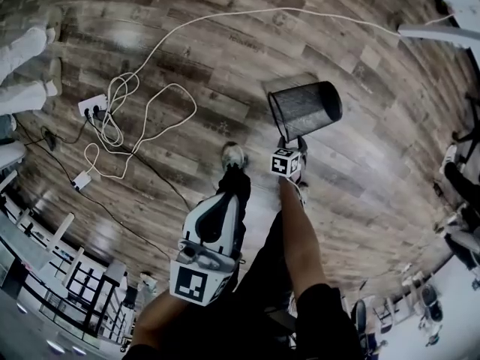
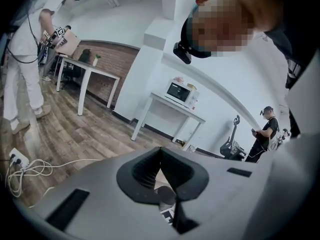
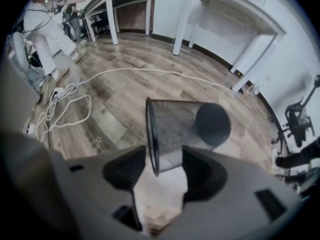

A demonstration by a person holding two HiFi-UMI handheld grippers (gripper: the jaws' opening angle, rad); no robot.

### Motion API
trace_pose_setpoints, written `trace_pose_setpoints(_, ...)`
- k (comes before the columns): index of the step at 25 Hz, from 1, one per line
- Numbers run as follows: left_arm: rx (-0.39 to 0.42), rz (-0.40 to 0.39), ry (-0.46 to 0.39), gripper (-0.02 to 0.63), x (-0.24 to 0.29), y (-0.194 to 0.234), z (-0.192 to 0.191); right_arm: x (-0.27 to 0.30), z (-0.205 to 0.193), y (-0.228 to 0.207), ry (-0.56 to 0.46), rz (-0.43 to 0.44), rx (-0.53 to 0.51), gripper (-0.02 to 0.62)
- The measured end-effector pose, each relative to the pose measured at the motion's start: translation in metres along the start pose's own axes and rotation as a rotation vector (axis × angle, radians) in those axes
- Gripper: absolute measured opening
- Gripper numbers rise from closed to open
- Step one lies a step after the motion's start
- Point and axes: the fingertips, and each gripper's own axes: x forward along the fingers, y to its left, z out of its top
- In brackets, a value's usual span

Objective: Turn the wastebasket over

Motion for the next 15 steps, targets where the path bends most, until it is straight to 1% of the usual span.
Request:
trace_pose_setpoints(2, -0.008, 0.004, 0.004, 0.035, 0.004, 0.003, -0.002, 0.014, -0.002, -0.003, 0.022, -0.009, -0.006, 0.229)
trace_pose_setpoints(5, -0.012, 0.008, 0.009, 0.035, 0.005, 0.007, -0.006, 0.033, -0.011, -0.007, 0.072, -0.019, 0.017, 0.229)
trace_pose_setpoints(10, -0.005, 0.008, 0.033, 0.035, 0.004, 0.015, -0.01, 0.037, -0.017, -0.01, 0.111, -0.052, 0.032, 0.224)
trace_pose_setpoints(15, -0.012, 0.012, 0.023, 0.035, 0.003, 0.019, -0.005, 0.039, -0.022, -0.004, 0.128, -0.011, 0.043, 0.216)
